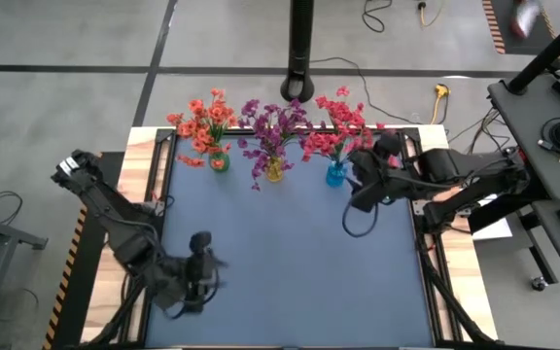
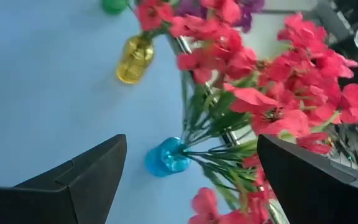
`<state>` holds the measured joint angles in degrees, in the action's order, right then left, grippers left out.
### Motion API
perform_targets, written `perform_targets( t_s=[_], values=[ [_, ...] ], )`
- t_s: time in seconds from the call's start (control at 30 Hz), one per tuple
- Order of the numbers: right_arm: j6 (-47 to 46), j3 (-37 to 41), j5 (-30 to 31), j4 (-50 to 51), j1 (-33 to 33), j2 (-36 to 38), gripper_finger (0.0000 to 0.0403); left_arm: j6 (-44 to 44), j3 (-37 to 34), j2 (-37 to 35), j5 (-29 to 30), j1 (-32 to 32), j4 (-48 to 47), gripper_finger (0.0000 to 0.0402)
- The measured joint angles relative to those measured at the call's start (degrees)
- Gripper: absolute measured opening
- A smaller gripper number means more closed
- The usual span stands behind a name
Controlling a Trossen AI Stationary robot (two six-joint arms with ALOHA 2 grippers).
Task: Sort flowers into vase by color
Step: Return to Home Position
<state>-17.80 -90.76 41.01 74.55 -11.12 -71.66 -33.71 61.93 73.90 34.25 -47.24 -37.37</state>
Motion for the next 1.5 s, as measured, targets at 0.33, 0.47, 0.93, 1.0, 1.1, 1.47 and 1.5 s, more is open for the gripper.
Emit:
perform_targets(
  t_s=[0.33, 0.47, 0.93, 1.0, 1.1, 1.47, 1.5],
  values=[
    [-7.22, 6.06, 5.19, -2.81, -23.10, 3.71, 0.0354, -11.04, -2.85, 0.03, -0.40, -15.67, 8.14, 0.0168],
    [-7.69, 15.46, 11.48, -13.02, -32.24, 4.90, 0.0354, 9.44, -9.31, 0.03, -2.40, -15.49, 26.43, 0.0144],
    [24.98, 44.69, -0.87, -76.69, -30.56, 10.75, 0.0352, 22.55, -32.64, 0.05, -39.14, 7.63, 55.89, 0.0014],
    [27.70, 48.13, -4.12, -82.37, -27.67, 12.38, 0.0352, 22.08, -36.04, -0.09, -44.24, 10.92, 59.26, 0.0004],
    [27.58, 51.95, -7.34, -84.70, -23.33, 15.39, 0.0352, 15.34, -39.22, -1.78, -50.10, 14.62, 59.43, 0.0005],
    [23.82, 61.93, -8.13, -84.72, -18.73, 28.00, 0.0352, 22.05, -40.21, -24.18, -48.65, 16.58, 35.12, 0.0000],
    [23.87, 62.61, -8.14, -84.72, -18.72, 29.23, 0.0352, 23.71, -40.17, -26.94, -47.19, 16.61, 33.21, 0.0000]
  ],
)
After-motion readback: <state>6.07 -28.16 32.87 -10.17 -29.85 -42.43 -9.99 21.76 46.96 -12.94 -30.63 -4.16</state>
